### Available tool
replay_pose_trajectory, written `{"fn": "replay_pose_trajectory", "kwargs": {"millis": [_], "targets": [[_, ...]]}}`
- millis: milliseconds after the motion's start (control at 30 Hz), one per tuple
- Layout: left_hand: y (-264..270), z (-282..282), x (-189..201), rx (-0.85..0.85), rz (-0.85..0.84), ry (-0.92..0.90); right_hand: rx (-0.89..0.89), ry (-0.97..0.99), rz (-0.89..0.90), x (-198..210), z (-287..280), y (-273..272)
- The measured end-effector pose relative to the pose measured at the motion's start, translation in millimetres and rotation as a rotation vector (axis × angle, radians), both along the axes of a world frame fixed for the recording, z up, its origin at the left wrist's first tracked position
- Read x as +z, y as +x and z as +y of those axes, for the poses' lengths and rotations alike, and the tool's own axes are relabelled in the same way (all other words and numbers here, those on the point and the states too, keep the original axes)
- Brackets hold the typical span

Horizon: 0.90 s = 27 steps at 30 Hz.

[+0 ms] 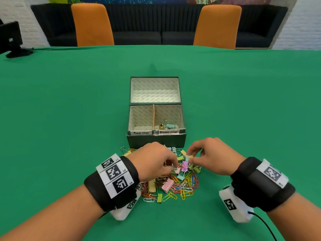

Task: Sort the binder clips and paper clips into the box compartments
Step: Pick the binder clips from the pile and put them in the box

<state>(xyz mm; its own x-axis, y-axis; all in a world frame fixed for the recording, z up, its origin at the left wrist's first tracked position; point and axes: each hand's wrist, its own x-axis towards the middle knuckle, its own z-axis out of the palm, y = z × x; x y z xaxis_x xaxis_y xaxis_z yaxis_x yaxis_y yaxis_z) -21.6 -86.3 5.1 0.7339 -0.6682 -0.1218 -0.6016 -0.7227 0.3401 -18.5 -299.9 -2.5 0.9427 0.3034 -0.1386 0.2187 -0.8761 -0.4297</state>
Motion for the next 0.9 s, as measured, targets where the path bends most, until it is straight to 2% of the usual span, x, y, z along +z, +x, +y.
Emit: {"fn": "replay_pose_trajectory", "kwargs": {"millis": [167, 233, 367, 467, 600, 733, 900], "targets": [[4.4, 6.6, 5.0, 0.067, -0.010, -0.208, -0.029, 0.152, -0.121, 23.3, 8.0, 5.0], [2.8, 7.8, 3.8, 0.018, 0.003, -0.151, -0.036, 0.196, -0.143, 28.6, 11.2, 6.2], [-3.5, 0.9, -5.6, -0.073, 0.088, 0.119, -0.032, 0.217, -0.141, 28.3, 16.0, 6.5], [-5.0, -6.9, -10.9, -0.054, 0.106, 0.157, -0.032, 0.209, -0.132, 23.4, 17.1, 4.5], [-4.8, -8.3, -9.9, 0.007, 0.067, 0.082, -0.055, 0.208, -0.133, 24.9, 12.6, 2.6], [-4.3, -2.1, -2.6, 0.098, 0.012, -0.051, -0.078, 0.202, -0.225, 34.4, 11.2, 10.8], [-0.5, 5.7, 14.8, 0.200, 0.020, -0.315, -0.149, 0.377, -0.424, 42.6, 27.4, 31.5]]}}
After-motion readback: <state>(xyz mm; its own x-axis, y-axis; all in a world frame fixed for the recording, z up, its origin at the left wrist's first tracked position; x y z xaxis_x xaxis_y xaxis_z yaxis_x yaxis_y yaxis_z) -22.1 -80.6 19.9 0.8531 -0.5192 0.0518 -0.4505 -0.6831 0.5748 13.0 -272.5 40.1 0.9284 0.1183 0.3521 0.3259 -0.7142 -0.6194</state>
